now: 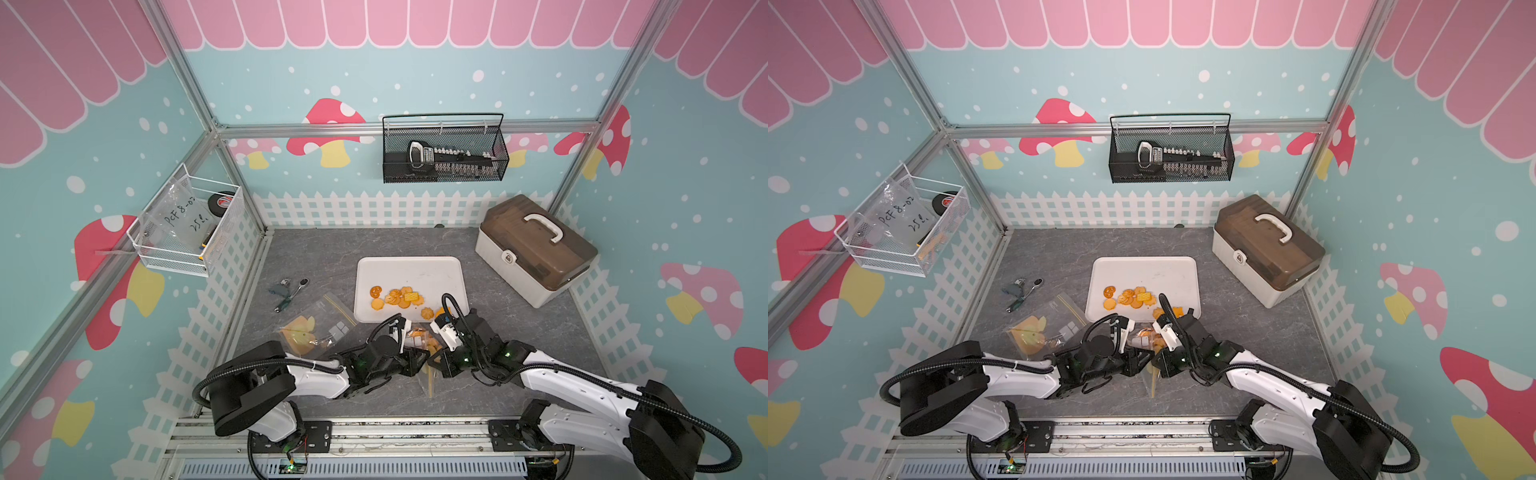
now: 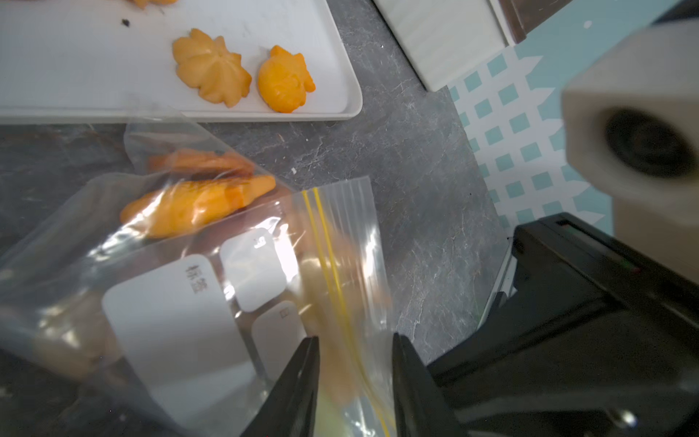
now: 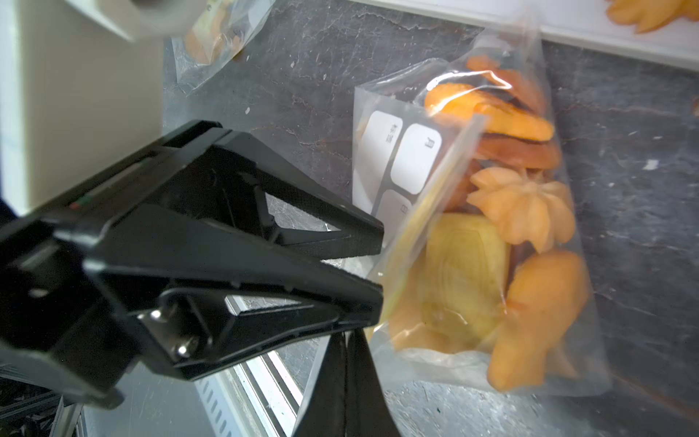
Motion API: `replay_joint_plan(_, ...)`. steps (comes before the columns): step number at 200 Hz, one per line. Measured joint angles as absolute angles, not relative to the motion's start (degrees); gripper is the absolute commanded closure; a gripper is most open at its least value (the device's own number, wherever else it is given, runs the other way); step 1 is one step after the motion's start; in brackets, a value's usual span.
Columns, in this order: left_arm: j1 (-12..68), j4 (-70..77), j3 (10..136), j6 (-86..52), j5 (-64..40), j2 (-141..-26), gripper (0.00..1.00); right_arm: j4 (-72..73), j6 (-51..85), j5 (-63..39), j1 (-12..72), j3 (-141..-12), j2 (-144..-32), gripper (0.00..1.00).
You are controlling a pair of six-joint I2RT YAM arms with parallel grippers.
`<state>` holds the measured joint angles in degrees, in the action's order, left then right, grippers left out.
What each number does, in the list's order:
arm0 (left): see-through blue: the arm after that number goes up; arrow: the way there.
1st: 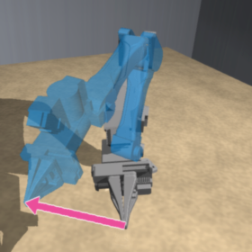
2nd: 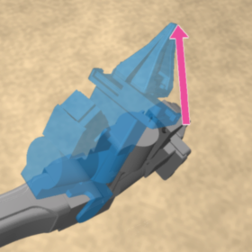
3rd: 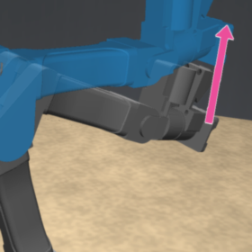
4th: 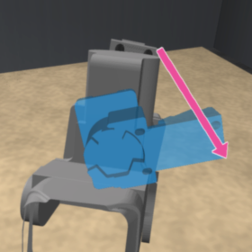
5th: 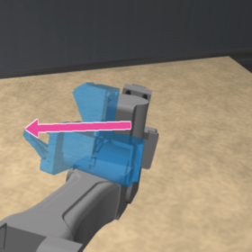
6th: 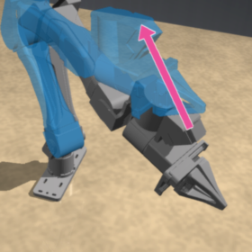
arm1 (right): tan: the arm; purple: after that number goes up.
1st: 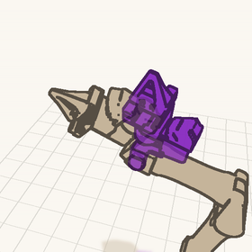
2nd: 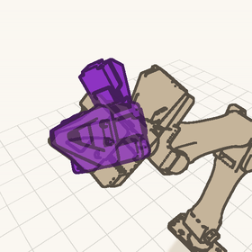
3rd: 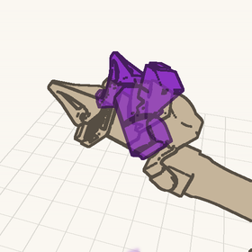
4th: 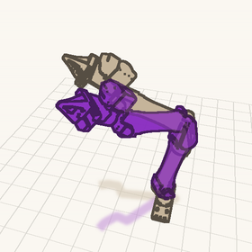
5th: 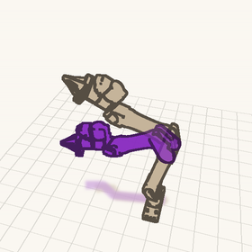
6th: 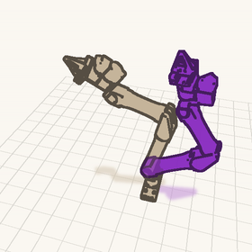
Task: Pour cookies out of the ziploc bag
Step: Open the ziploc bag at the center of the board.
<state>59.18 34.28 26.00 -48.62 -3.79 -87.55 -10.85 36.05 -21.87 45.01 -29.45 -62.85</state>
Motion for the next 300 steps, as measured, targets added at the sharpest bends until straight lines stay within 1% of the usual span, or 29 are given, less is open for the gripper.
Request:
replay_joint_plan(9, 59.27, 34.59, 26.24, -48.86, -3.99, -87.77, 0.81, -10.87, 36.03, -21.96, 45.12, -29.36, -62.78, 1.0)
replay_joint_plan(35, 59.37, 34.85, 26.79, -48.86, -4.36, -87.74, 0.92, -10.87, 36.03, -22.06, 45.12, -29.3, -62.15, 1.0)
replay_joint_plan(46, 59.4, 34.81, 26.94, -48.99, -4.36, -87.64, 1.0, -10.9, 36.01, -21.96, 45.12, -29.3, -61.91, 1.0)
replay_joint_plan(56, 59.4, 34.68, 27.05, -48.88, -4.38, -87.53, 1.0, -11.0, 35.97, -21.87, 45.12, -29.3, -61.69, 0.98)
replay_joint_plan(72, 59.4, 34.59, 27.07, -48.62, -4.32, -87.39, 1.0, -11.49, 35.81, -21.56, 45.12, -29.32, -61.14, 0.83)
replay_joint_plan(81, 59.4, 34.52, 27.07, -48.6, -4.29, -87.39, 1.0, -12.08, 35.29, -21.15, 45.15, -29.32, -60.6, 0.77)
replay_joint_plan(103, 59.4, 34.5, 27.07, -48.6, -4.27, -87.39, 1.0, -14.57, 35.4, -19.49, 44.82, -29.32, -58.17, 0.74)
replay_joint_plan(130, 59.4, 34.52, 27.07, -48.6, -4.27, -87.39, 1.0, -16.88, 35.66, -18.46, 42.02, -29.32, -54.94, 0.7)
replay_joint_plan(151, 59.4, 34.52, 27.07, -48.6, -4.27, -87.39, 1.0, -17.08, 36.27, -19.07, 41.25, -29.32, -55.46, 0.68)
replay_joint_plan(173, 59.4, 34.52, 27.07, -48.6, -4.27, -87.09, 1.0, -15.2, 37.5, -21.61, 41.28, -29.3, -57.43, 0.68)
replay_joint_plan(191, 59.4, 34.52, 27.07, -48.6, -4.27, -86.61, 1.0, -13.06, 38.35, -23.31, 41.39, -29.26, -58.78, 0.68)
replay_joint_plan(202, 59.42, 34.54, 27.05, -48.6, -4.27, -86.37, 1.0, -11.77, 38.85, -24.08, 41.43, -29.1, -59.31, 0.71)
replay_joint_plan(223, 59.46, 34.52, 27.05, -48.6, -4.27, -86.08, 0.99, -9.13, 39.81, -25.26, 41.91, -28.45, -60.62, 0.81)
replay_joint_plan(243, 59.51, 34.52, 27.05, -48.58, -4.14, -85.8, 0.98, -7.44, 40.32, -25.69, 42.09, -27.46, -61.91, 0.96)
replay_joint_plan(251, 59.51, 34.48, 27.03, -48.58, -4.14, -85.8, 0.97, -6.94, 40.29, -25.85, 42.11, -27.11, -62.17, 1.0)
replay_joint_plan(281, 59.66, 34.15, 27.03, -48.58, -4.1, -85.8, 0.94, -6.04, 40.8, -25.74, 42.11, -26.5, -62.0, 1.0)
replay_joint_plan(300, 59.66, 34.13, 27.0, -48.45, -4.08, -85.69, 0.87, -6.09, 40.8, -25.41, 42.11, -26.41, -61.34, 1.0)
